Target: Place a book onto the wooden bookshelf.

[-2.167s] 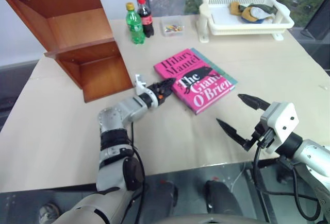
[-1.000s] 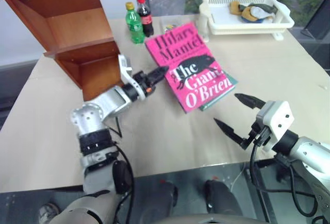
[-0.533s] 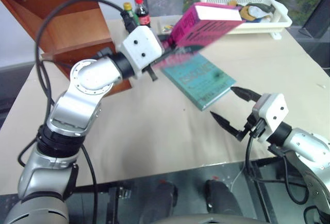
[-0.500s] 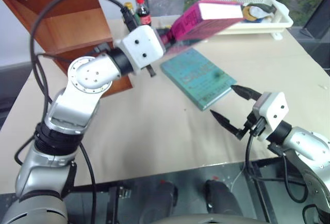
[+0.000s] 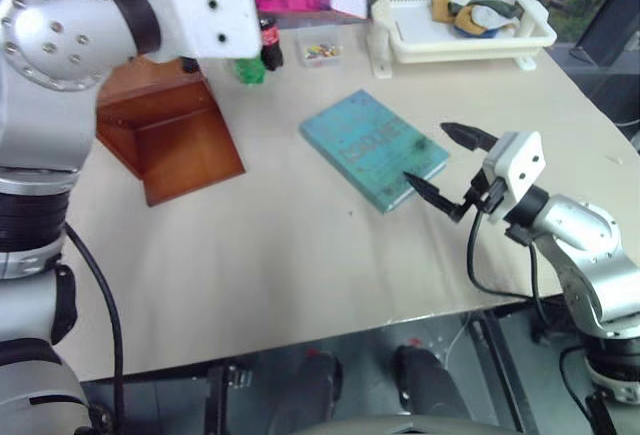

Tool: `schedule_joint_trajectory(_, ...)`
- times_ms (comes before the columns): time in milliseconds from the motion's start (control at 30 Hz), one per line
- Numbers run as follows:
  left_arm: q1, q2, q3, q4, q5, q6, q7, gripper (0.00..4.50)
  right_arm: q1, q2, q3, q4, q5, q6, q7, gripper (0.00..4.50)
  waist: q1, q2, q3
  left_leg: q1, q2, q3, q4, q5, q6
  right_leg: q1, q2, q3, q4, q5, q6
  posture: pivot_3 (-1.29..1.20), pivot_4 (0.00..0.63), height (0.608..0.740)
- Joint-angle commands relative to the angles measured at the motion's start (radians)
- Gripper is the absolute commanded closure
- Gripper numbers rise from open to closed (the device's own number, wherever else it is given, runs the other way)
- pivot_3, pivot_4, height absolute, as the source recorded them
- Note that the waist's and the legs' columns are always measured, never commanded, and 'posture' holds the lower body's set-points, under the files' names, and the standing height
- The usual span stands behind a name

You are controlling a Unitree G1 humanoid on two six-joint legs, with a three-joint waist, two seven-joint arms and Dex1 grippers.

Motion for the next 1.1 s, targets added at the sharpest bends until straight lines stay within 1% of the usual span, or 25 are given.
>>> schedule_joint_trajectory(33,-0.027,0.085,0.083,-0.046,-0.014,0.11,-0.094,3.62,-0.039,-0.018,-0.027,0.034,0.001,-0.059,0.046,0.0,-0.003,0.0,0.0,0.0,0.0,0.0,0.0,0.0,0.0,0.0,0.0,0.0,0.0,0.0,0.0,0.0,0.15,0.74)
schedule_joint_trajectory(167,0.025,0.181,0.095,-0.055,-0.005,0.153,-0.177,3.62,-0.094,-0.035,-0.042,0.107,0.0,-0.094,0.089,0.0,-0.01,0.0,0.001,0.0,0.0,0.0,0.001,0.0,0.0,0.0,0.0,0.0,0.001,0.0,0.0,0.0,0.15,0.74)
schedule_joint_trajectory(267,0.074,0.22,0.099,-0.078,0.007,0.229,-0.206,3.62,-0.118,-0.043,-0.04,0.13,-0.001,-0.106,0.11,0.0,-0.012,-0.001,0.001,0.001,0.0,0.0,0.001,0.0,0.0,0.0,0.0,0.0,0.003,0.0,0.0,0.0,0.15,0.74)
schedule_joint_trajectory(367,0.198,0.289,0.109,-0.094,0.057,0.272,-0.212,3.62,-0.135,-0.041,-0.032,0.136,-0.003,-0.106,0.119,0.0,-0.015,0.0,0.002,0.002,0.001,0.001,0.001,0.0,0.0,0.0,0.001,0.001,0.005,0.0,0.0,0.0,0.15,0.74)
schedule_joint_trajectory(400,0.224,0.297,0.107,-0.096,0.076,0.302,-0.199,3.62,-0.142,-0.037,-0.03,0.139,-0.004,-0.107,0.119,0.0,-0.015,-0.001,0.002,0.003,0.001,0.002,0.001,0.0,0.0,0.0,0.001,0.002,0.006,0.0,0.0,0.0,0.15,0.74)
schedule_joint_trajectory(567,0.26,0.236,0.04,-0.101,0.162,0.415,-0.129,3.62,-0.176,-0.009,-0.015,0.164,-0.019,-0.119,0.112,0.0,-0.018,0.0,0.004,0.005,0.001,0.006,0.001,0.0,0.0,0.0,0.001,0.005,0.008,0.0,0.0,0.0,0.15,0.74)
schedule_joint_trajectory(733,0.261,0.198,-0.016,-0.107,0.212,0.518,-0.135,3.62,-0.208,0.016,-0.005,0.181,-0.015,-0.116,0.117,0.0,-0.042,0.0,0.004,0.007,0.002,0.009,0.001,-0.001,0.001,-0.001,0.002,0.009,0.012,0.0,0.0,0.0,0.15,0.74)
schedule_joint_trajectory(867,0.225,0.121,-0.071,-0.157,0.23,0.611,-0.153,3.62,-0.199,0.002,-0.019,0.173,-0.004,-0.101,0.128,0.0,-0.04,0.0,0.004,0.007,0.002,0.01,0.001,-0.001,0.001,-0.002,0.002,0.011,0.013,0.0,0.0,0.0,0.15,0.74)
schedule_joint_trajectory(933,0.22,0.113,-0.083,-0.16,0.242,0.622,-0.158,3.62,-0.183,-0.012,-0.025,0.168,0.001,-0.096,0.14,0.0,-0.038,0.0,0.004,0.007,0.002,0.01,0.001,-0.001,0.001,-0.002,0.002,0.01,0.013,0.0,0.0,0.0,0.15,0.74)
schedule_joint_trajectory(1100,0.242,0.146,-0.07,-0.125,0.259,0.601,-0.162,3.62,-0.178,-0.038,-0.042,0.158,0.046,-0.072,0.176,0.0,-0.04,0.0,0.004,0.007,0.001,0.01,0.001,0.0,0.001,-0.002,0.001,0.011,0.013,0.0,0.0,0.0,0.15,0.74)
